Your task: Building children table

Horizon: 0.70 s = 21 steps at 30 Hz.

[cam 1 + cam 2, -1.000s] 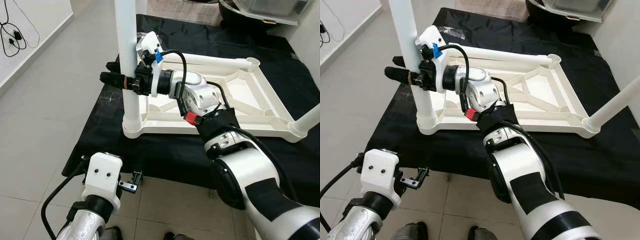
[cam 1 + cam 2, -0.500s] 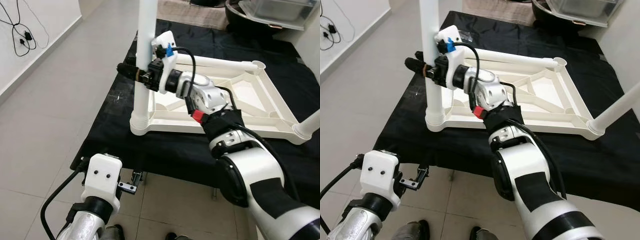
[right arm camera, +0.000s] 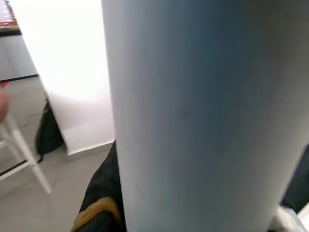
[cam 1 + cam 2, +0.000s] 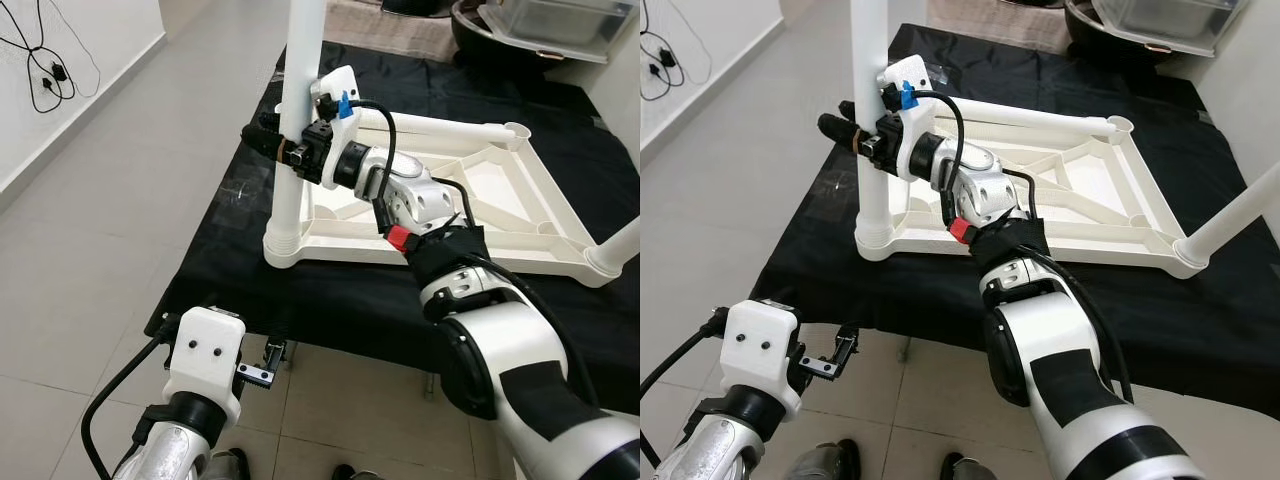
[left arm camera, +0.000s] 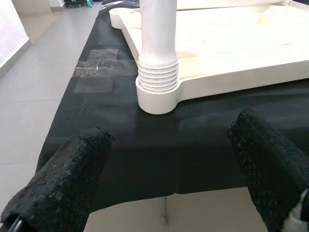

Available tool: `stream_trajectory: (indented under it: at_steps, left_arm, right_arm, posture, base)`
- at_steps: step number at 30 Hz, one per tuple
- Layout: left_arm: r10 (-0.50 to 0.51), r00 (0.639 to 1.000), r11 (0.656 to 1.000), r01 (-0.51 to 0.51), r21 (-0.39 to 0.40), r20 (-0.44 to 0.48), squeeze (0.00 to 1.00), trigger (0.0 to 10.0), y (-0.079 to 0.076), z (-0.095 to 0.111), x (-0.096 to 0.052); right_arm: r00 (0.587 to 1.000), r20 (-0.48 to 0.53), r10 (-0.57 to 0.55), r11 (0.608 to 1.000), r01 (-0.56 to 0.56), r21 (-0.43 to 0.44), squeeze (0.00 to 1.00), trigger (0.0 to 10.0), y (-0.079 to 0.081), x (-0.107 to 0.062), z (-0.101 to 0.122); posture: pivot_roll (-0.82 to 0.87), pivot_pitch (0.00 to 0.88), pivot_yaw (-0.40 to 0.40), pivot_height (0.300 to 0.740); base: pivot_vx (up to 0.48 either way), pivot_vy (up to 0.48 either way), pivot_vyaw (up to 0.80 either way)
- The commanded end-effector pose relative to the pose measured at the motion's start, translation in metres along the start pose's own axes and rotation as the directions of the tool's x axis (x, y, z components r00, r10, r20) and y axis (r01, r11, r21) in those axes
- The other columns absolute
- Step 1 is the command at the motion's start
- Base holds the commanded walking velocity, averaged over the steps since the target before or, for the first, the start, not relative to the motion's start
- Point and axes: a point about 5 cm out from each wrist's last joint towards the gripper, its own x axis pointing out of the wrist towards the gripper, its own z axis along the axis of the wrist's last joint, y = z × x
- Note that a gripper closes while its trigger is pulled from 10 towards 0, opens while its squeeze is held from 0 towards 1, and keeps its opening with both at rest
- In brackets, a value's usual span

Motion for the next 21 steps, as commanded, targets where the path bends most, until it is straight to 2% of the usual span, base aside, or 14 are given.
stream_trajectory:
  at_steps: [1, 6, 10, 16, 21]
  left_arm:
    - [-0.018, 1.000, 1.000, 0.018, 0.010, -0.009, 0.00, 10.0, -0.003, -0.002, -0.001]
    - [-0.018, 1.000, 1.000, 0.018, 0.011, -0.008, 0.00, 10.0, -0.003, -0.002, -0.001]
    - [-0.020, 1.000, 1.000, 0.020, 0.013, -0.009, 0.00, 10.0, -0.002, -0.002, 0.000]
    - [-0.020, 1.000, 1.000, 0.020, 0.013, -0.007, 0.00, 10.0, -0.003, -0.002, 0.001]
    - [-0.019, 1.000, 1.000, 0.019, 0.017, -0.003, 0.00, 10.0, -0.003, 0.000, 0.001]
  right_arm:
    - [0.983, -0.138, -0.120, 0.990, 0.128, 0.051, 0.00, 10.0, -0.013, -0.016, -0.040]
    - [0.985, -0.118, -0.127, 0.990, 0.133, 0.046, 0.00, 10.0, -0.013, -0.018, -0.039]
    - [0.992, -0.064, -0.109, 0.993, 0.111, 0.030, 0.00, 10.0, -0.010, -0.020, -0.033]
    - [0.993, -0.057, -0.100, 0.995, 0.099, -0.014, 0.00, 10.0, -0.003, -0.018, -0.032]
    - [0.985, -0.063, -0.158, 0.987, 0.157, -0.024, 0.00, 10.0, 0.000, -0.018, -0.033]
  posture:
    - [0.11, 0.209, -0.111, 0.740]
    - [0.11, 0.211, -0.111, 0.740]
    - [0.11, 0.221, -0.112, 0.740]
    - [0.11, 0.225, -0.113, 0.740]
    - [0.11, 0.231, -0.113, 0.740]
  base:
    - [0.000, 0.000, 0.00]
    - [0.000, 0.000, 0.00]
    - [0.000, 0.000, 0.00]
    - [0.000, 0.000, 0.00]
    - [0.000, 0.000, 0.00]
